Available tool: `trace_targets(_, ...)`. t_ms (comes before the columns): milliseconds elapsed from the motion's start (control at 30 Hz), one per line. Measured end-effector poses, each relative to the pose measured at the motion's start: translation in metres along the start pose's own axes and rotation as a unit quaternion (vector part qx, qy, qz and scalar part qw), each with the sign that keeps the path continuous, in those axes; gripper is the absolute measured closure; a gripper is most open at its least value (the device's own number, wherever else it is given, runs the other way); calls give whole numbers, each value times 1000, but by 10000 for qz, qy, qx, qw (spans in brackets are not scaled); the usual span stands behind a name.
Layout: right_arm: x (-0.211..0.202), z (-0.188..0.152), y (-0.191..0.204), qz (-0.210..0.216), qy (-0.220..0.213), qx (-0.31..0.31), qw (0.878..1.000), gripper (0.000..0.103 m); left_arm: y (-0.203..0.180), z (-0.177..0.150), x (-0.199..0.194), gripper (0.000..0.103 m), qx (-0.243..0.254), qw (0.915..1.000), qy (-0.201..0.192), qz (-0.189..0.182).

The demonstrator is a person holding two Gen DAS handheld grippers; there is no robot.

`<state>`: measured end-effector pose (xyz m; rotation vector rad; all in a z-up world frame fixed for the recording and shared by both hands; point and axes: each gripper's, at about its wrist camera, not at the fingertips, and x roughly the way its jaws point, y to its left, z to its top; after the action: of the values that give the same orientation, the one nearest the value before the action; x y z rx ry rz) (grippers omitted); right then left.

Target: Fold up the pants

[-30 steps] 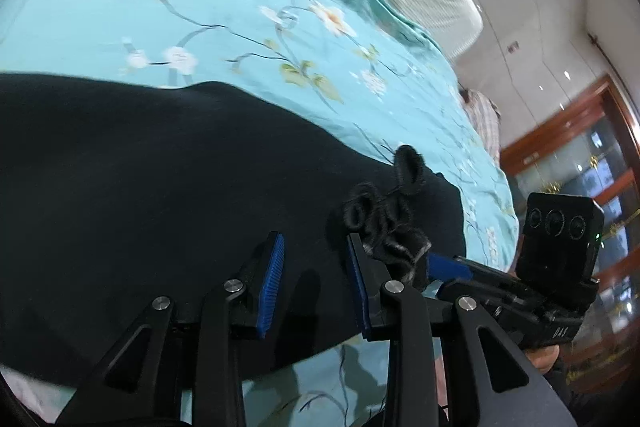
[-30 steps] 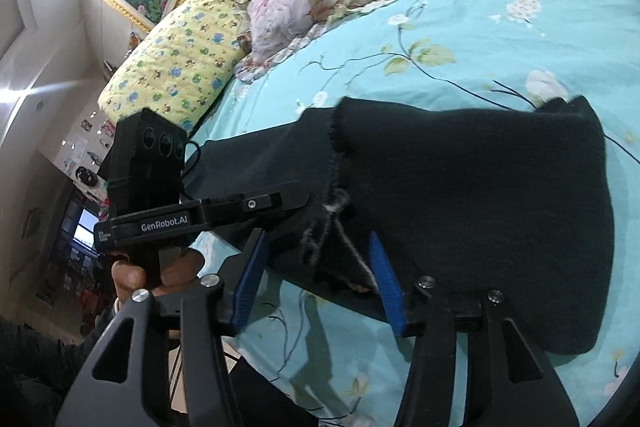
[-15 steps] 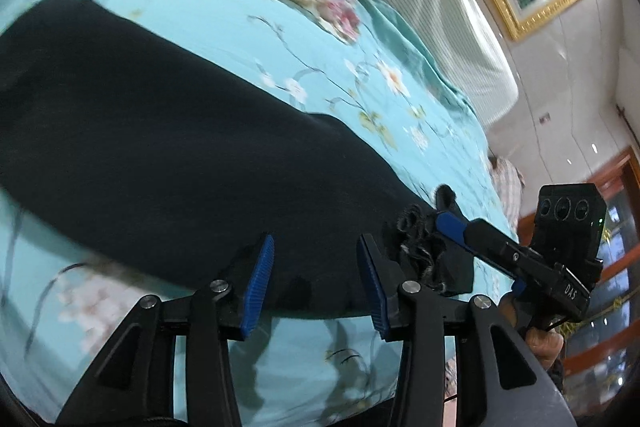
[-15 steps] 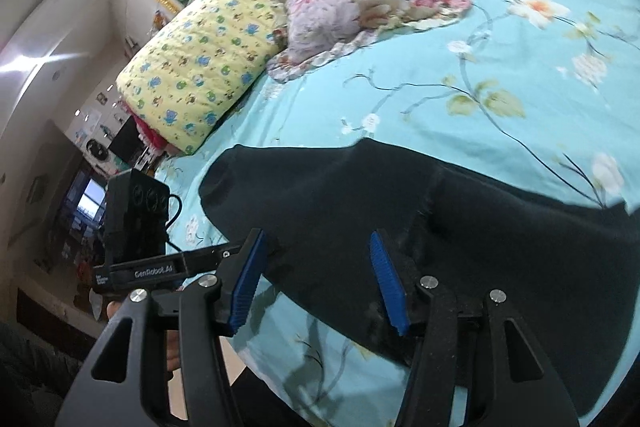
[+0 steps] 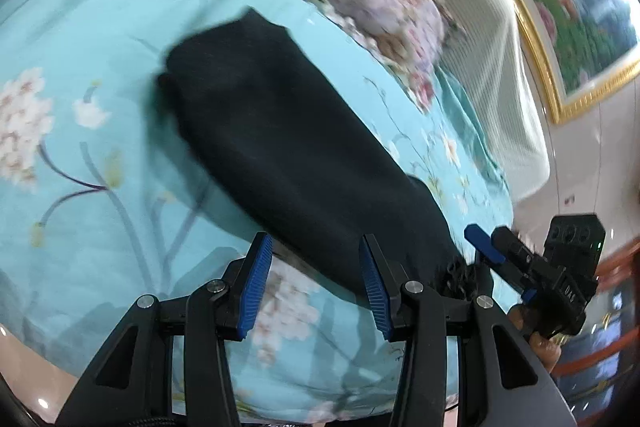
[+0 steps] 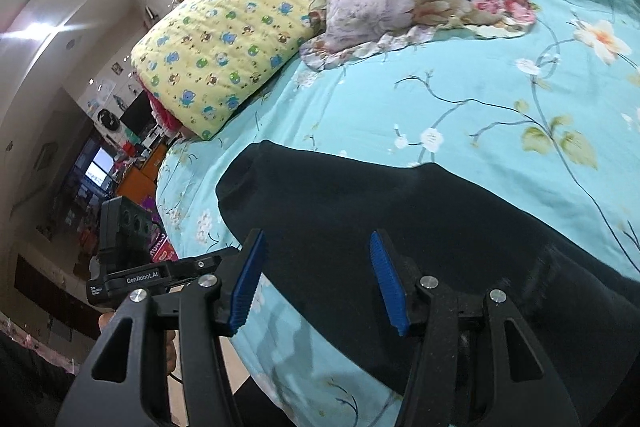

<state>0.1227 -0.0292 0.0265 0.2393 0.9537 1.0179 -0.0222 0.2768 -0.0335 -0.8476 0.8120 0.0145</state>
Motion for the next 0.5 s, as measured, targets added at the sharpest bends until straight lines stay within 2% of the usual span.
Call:
trace_targets(300, 40, 25, 23, 108, 298, -434, 9986, 48, 44, 18, -6, 53, -654, 9976, -188, 83)
trace_targets(500, 74, 48, 28, 118, 556, -630, 9964, 48, 57, 32, 1, 51, -878, 9960, -176, 48)
